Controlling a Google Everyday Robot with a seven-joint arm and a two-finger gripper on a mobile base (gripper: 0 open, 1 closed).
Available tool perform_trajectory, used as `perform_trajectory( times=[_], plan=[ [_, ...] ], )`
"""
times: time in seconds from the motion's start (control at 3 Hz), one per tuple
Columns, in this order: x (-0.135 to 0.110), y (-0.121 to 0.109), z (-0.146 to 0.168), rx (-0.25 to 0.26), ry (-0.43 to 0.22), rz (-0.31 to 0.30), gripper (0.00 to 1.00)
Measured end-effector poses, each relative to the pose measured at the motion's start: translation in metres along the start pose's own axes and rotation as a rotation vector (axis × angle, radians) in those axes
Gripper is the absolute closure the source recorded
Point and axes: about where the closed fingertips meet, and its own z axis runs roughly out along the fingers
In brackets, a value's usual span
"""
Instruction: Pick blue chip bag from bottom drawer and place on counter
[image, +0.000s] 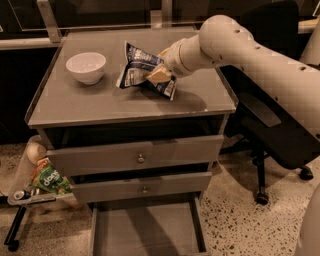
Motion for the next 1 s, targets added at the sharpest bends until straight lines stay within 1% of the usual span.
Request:
perform_trajectory(
  times=[0.33, 0.67, 1.0],
  plan=[
    [0.0, 0.0, 0.0, 0.0, 0.0, 0.0, 0.12],
    [0.0, 0.0, 0.0, 0.0, 0.0, 0.0, 0.0],
    [0.0, 0.0, 0.0001, 0.0, 0.0, 0.0, 0.0]
  ],
)
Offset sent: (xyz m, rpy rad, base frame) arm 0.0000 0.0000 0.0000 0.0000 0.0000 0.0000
